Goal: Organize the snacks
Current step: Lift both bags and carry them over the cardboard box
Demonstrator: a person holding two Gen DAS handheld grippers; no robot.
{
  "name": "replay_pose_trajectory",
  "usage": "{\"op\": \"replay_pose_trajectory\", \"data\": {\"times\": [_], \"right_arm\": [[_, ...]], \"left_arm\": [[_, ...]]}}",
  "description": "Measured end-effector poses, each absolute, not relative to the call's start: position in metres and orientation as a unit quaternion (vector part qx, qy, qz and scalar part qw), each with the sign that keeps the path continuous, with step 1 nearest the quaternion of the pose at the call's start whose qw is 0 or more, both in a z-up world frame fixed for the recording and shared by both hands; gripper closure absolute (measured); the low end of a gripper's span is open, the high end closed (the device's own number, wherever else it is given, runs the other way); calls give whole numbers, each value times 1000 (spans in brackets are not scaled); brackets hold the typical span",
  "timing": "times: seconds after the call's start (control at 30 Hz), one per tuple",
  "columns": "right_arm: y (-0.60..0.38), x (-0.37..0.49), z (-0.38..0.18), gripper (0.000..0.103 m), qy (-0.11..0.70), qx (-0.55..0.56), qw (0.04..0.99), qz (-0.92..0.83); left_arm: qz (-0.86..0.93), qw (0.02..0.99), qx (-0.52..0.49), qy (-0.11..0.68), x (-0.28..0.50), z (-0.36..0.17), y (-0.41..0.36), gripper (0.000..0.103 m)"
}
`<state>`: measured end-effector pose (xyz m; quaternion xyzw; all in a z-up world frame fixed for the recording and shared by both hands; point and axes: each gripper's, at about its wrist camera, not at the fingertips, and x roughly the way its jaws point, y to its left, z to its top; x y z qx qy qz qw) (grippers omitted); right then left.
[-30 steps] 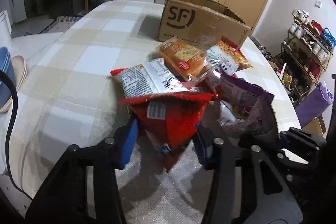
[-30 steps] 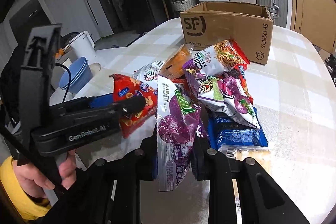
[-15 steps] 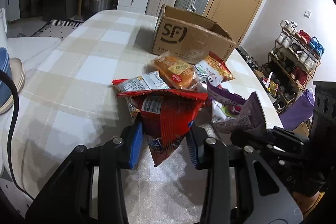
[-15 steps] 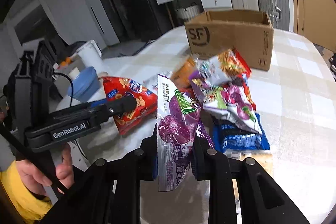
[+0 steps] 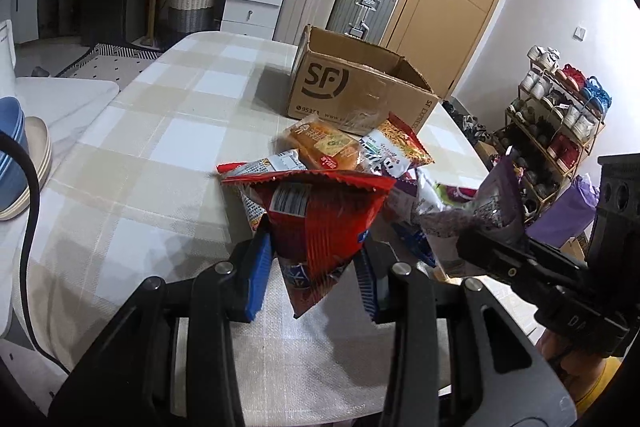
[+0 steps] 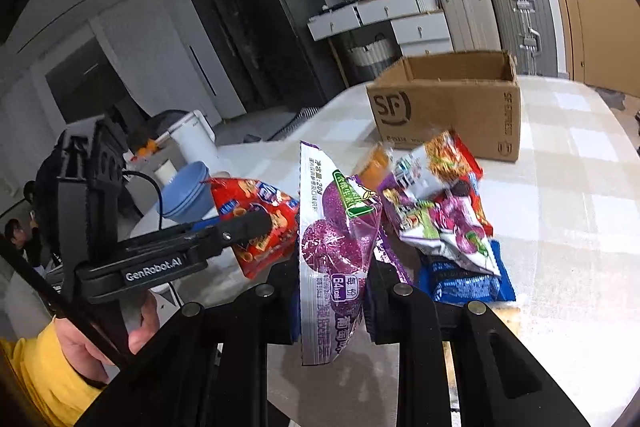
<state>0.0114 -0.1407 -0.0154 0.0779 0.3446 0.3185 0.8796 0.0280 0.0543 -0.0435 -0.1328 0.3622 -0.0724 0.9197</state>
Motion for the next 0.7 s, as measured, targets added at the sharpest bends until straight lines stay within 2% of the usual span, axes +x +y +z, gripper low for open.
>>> {"op": "replay_pose_trajectory", "data": {"times": [0.7], "right_arm": [[-170, -11, 39, 80, 261, 150, 899, 319]], "left_arm": [[-91, 938, -113, 316, 16, 29, 40, 69]]}}
